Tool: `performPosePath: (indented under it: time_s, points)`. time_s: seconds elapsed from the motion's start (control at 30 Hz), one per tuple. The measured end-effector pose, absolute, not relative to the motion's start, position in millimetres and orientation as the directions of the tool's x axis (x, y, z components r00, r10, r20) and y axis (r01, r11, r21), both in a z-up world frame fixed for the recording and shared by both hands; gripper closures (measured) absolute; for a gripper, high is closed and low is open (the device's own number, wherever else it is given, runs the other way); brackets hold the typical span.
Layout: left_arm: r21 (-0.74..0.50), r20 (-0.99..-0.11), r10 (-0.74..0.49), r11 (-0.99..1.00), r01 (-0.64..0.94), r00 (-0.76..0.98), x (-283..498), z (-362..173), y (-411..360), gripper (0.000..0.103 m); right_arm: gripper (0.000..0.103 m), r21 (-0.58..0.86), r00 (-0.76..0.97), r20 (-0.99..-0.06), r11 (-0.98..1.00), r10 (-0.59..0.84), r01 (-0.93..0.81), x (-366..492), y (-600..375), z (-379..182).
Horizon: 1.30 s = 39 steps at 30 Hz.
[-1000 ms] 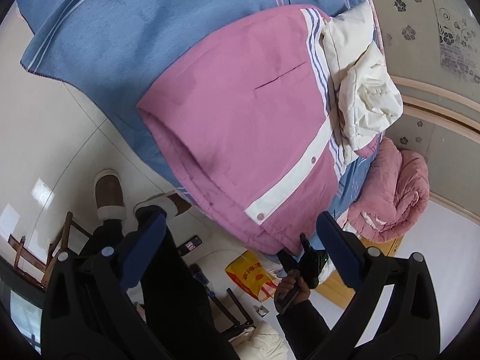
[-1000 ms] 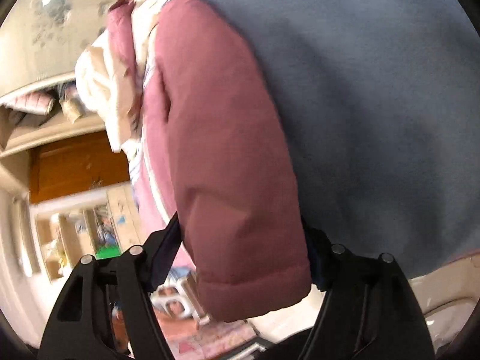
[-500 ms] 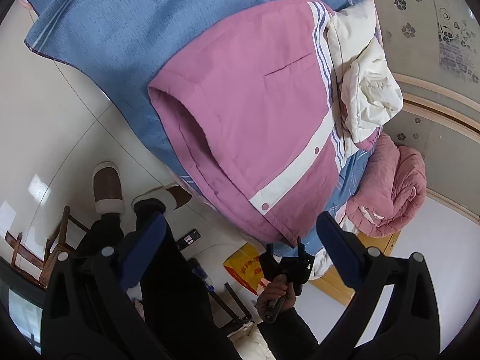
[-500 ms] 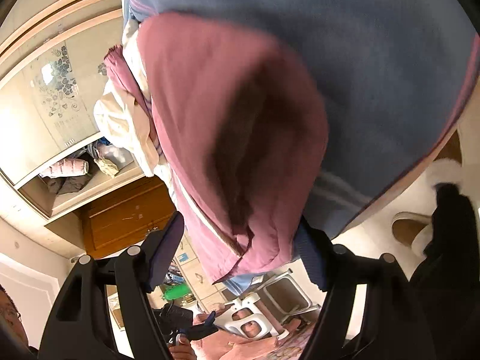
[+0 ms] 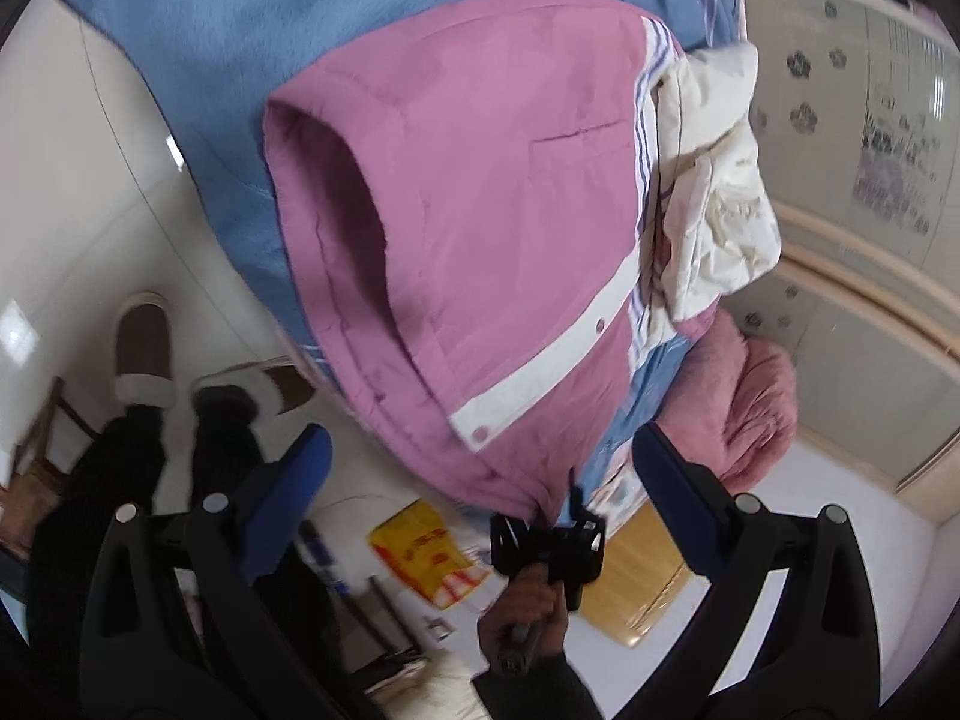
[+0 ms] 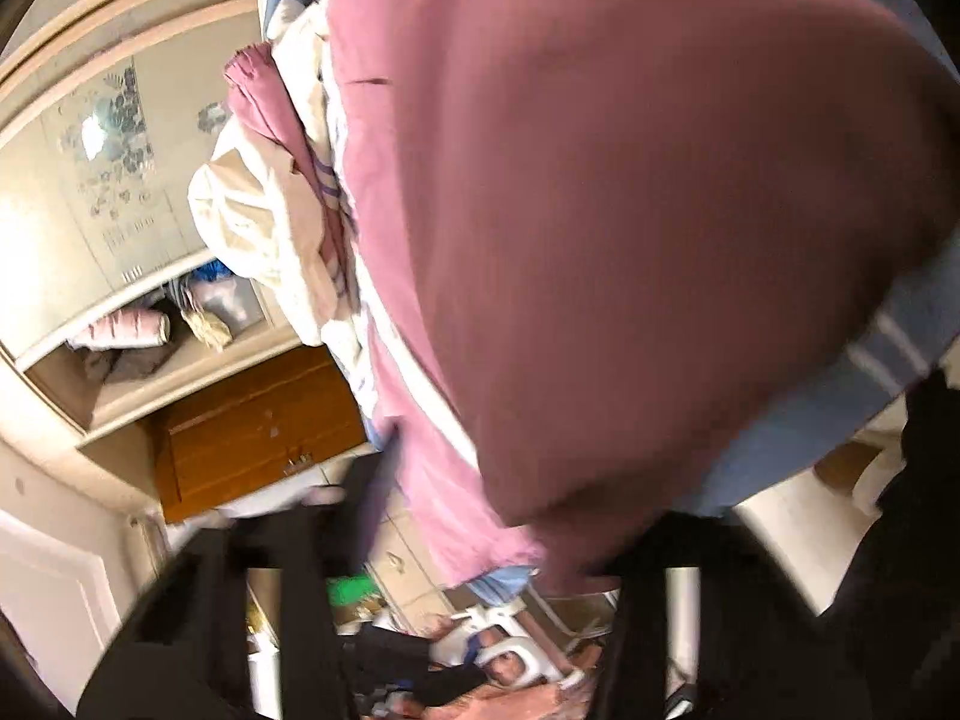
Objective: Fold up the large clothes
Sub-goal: 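Grasp the pink hem corners with both tools, rolling them sideways, then lift the hem with both tools and fold it over the hood toward the collar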
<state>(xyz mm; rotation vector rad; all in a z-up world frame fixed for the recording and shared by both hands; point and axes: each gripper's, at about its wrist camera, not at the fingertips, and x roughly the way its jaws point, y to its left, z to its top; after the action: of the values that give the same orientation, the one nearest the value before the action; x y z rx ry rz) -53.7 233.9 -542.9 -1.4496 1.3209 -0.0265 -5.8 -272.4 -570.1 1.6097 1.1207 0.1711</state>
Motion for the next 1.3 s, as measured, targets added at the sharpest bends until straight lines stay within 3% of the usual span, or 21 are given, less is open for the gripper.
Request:
performPosePath:
  time_s: [0.13,0.47,0.73,0.77,0.83,0.87,0.97,1.3]
  points:
    - [-0.686,-0.622,-0.688,0.248,-0.684,0.375,-49.4,-564.0,223.6,0.002,0.090,0.815,0.572,-0.402,-0.004,0.715,0.579,-3.5,-273.9,-544.9]
    - [-0.711,-0.611,-0.689,0.259,-0.654,0.390,-33.6,-587.2,200.8,0.003,0.091,0.836,0.577,-0.352,-0.030,0.737,0.548,25.3,-279.8,-509.3]
    - [-0.718,-0.609,-0.647,0.203,-0.666,0.459,-22.9,-591.7,202.0,0.004,0.091,0.829,0.540,-0.391,0.030,0.746,0.559,26.5,-268.8,-508.9]
    - [-0.710,-0.619,-0.639,0.208,-0.673,0.457,-18.6,-590.4,201.6,0.007,0.091,0.825,0.530,-0.403,0.045,0.746,0.563,24.4,-269.3,-509.4]
    - [-0.677,-0.670,-0.610,0.268,-0.686,0.423,-6.6,-584.3,197.1,0.049,0.092,0.819,0.514,-0.427,0.077,0.744,0.569,21.5,-273.1,-510.1]
    - [-0.633,-0.721,-0.586,0.338,-0.696,0.370,0.3,-580.4,194.1,0.086,0.093,0.814,0.511,-0.438,0.085,0.740,0.575,19.0,-275.4,-512.2]
    - [-0.608,-0.769,-0.539,0.454,-0.651,0.343,13.5,-562.7,184.8,0.092,0.093,0.800,0.498,-0.469,0.111,0.729,0.589,20.6,-270.0,-509.2]
    - [-0.415,-0.908,-0.381,0.752,-0.512,0.176,49.2,-515.1,157.7,0.092,0.093,0.705,0.398,-0.619,0.255,0.678,0.662,43.1,-258.0,-491.9]
